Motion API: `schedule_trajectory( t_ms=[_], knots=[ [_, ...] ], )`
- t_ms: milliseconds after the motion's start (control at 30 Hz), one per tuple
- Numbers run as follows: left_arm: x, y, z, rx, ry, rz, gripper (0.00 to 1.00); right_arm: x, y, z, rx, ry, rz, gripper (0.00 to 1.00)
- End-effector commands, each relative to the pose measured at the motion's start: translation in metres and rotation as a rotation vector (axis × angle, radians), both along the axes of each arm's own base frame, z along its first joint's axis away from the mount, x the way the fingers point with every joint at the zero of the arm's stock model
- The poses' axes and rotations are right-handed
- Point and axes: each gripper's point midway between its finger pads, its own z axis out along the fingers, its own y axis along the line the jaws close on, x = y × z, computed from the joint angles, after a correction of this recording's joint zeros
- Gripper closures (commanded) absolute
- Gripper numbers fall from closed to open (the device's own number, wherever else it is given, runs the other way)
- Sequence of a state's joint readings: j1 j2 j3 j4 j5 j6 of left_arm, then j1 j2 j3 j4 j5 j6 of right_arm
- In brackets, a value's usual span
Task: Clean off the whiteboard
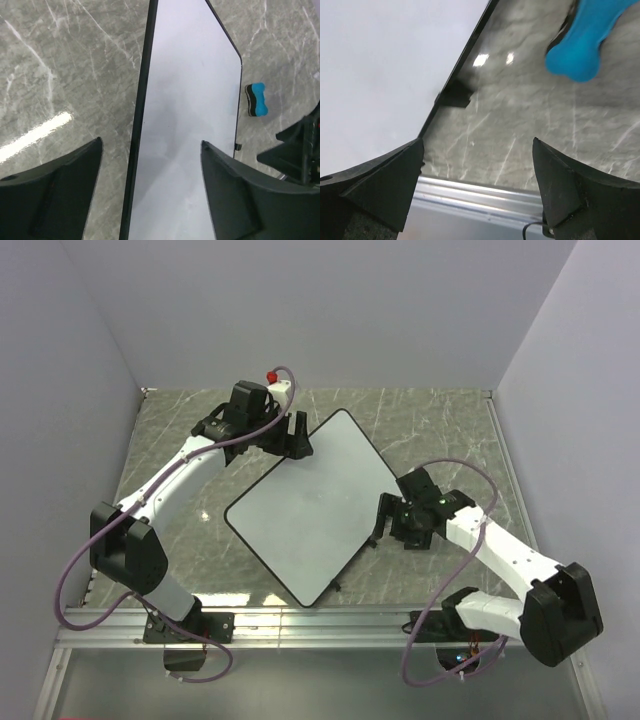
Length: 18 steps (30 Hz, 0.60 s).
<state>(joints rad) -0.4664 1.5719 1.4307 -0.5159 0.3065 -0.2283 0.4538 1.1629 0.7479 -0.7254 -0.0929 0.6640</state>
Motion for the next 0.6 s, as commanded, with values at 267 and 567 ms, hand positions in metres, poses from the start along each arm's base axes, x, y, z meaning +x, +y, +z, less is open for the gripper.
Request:
schedule_trajectory(
  t_ms=[267,567],
  knots=[
    [0.012,0.023,0.052,0.023,-0.138,0.128,0.01,0.010,0.019,0.066,0.123,-0.201,0.049,0.02],
    [-0.009,0.081,0.097,-0.037,-0.252,0.420,0.01,0.016,0.031,0.192,0.300,-0.535,0.127,0.00]
  ],
)
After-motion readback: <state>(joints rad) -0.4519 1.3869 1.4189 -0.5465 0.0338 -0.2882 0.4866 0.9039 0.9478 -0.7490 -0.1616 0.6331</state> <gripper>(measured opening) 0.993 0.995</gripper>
